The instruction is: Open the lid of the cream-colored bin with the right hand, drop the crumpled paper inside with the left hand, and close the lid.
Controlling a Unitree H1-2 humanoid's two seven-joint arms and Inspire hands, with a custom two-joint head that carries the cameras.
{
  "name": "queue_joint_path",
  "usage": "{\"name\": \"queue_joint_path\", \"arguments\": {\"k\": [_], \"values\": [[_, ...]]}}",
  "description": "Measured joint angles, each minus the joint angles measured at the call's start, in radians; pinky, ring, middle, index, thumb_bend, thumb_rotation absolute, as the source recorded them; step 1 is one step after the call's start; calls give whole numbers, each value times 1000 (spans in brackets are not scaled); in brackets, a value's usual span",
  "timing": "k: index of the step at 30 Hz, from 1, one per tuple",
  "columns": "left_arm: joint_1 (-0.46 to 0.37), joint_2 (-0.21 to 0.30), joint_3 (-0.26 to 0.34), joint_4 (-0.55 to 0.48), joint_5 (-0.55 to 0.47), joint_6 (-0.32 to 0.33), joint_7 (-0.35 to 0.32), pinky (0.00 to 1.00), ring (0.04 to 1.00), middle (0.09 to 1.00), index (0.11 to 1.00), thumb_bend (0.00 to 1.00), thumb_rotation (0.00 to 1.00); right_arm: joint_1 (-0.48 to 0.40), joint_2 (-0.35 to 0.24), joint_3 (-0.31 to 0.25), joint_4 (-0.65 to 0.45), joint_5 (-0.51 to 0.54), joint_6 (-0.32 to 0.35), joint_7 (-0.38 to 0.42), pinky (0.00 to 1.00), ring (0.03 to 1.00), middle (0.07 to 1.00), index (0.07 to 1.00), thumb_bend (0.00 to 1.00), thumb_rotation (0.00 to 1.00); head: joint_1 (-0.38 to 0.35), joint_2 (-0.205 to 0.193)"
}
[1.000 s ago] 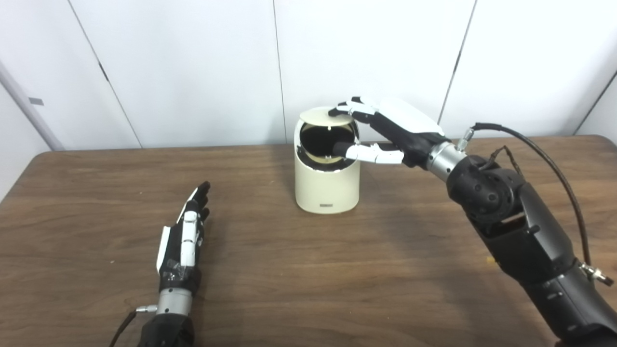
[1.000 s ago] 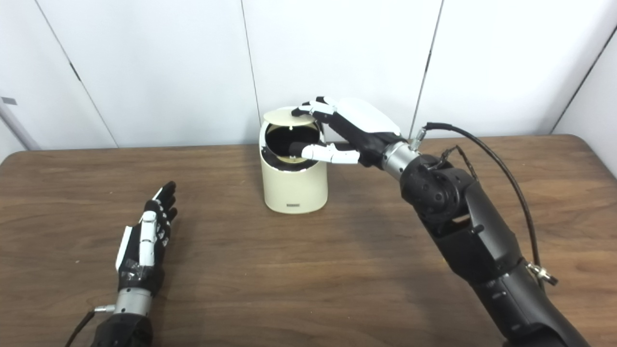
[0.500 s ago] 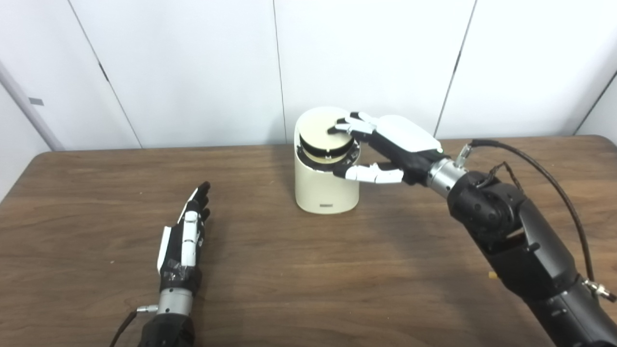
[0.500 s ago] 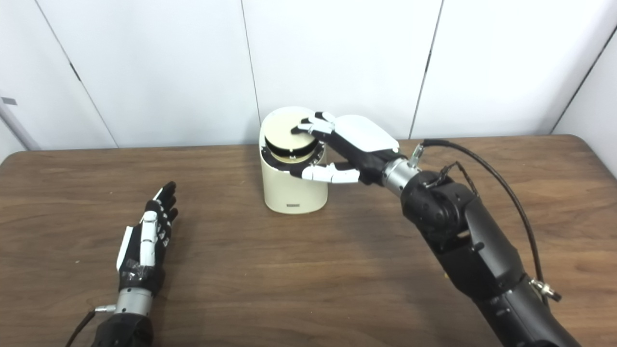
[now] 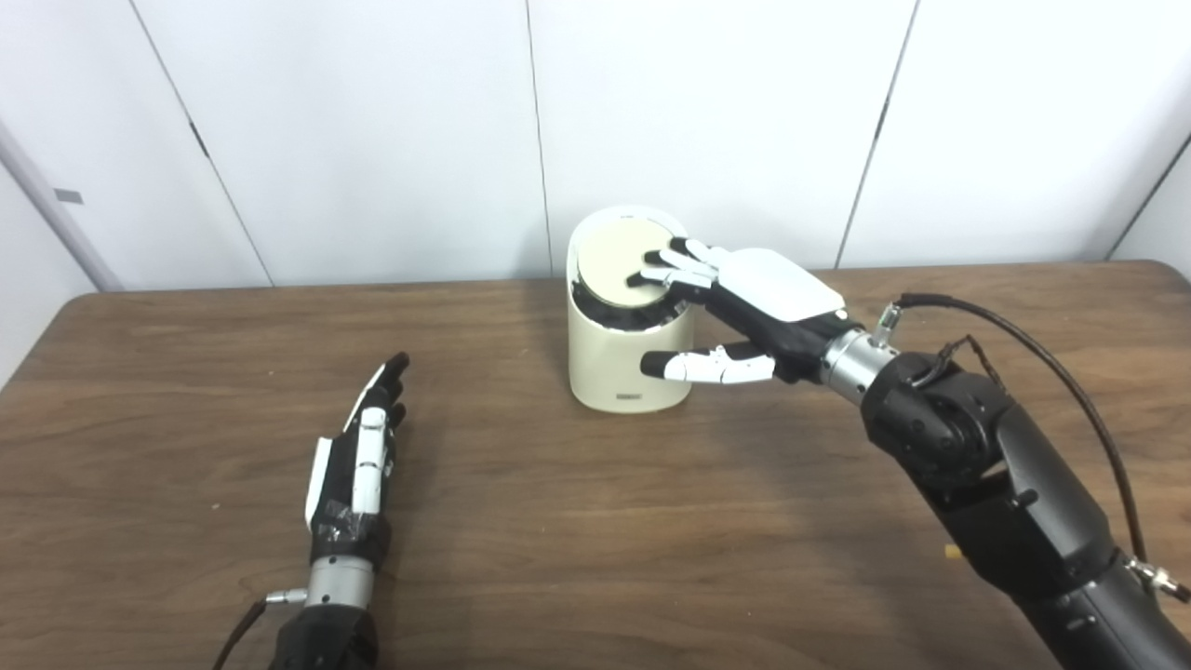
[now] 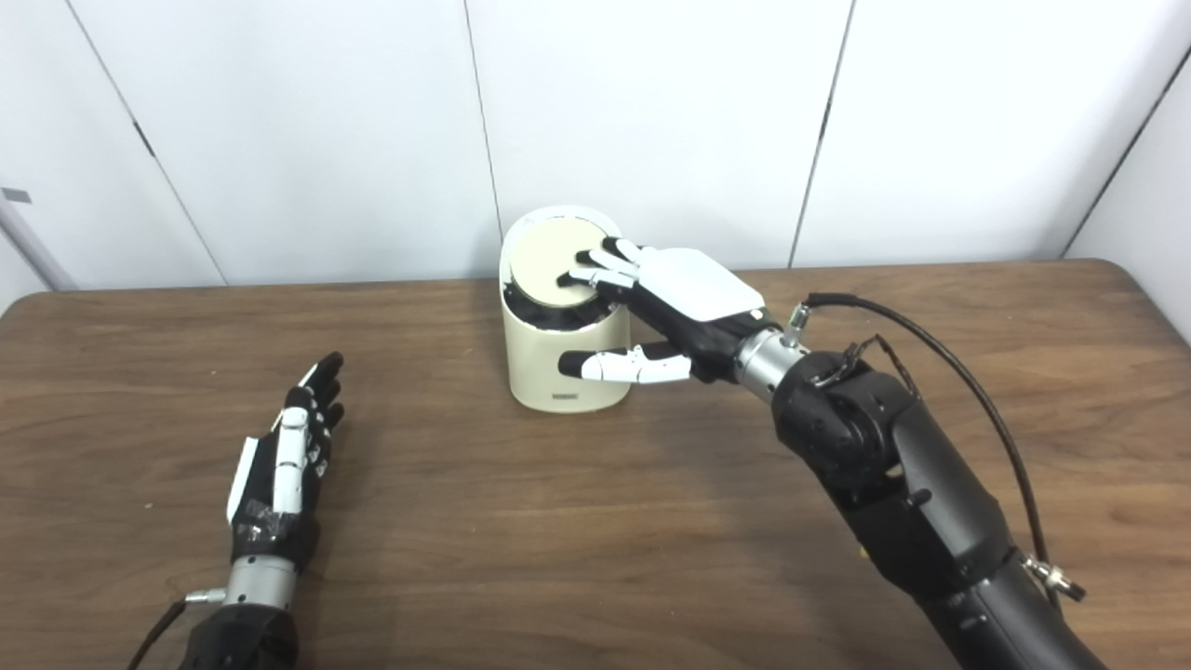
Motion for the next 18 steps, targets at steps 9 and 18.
{"name": "queue_joint_path", "arguments": {"k": [9,18], "values": [[0,-1,-3,0,0,0,5,1000,1000,977,922,458,945,2,1,2,0,-13,-4,0,1000,1000,956,867,548,1000,0,3],[0,-1,-6,0,0,0,5,1000,1000,978,924,451,959,5,4,10,-7,-43,5,1,1000,1000,944,843,553,1000,0,6]]}}
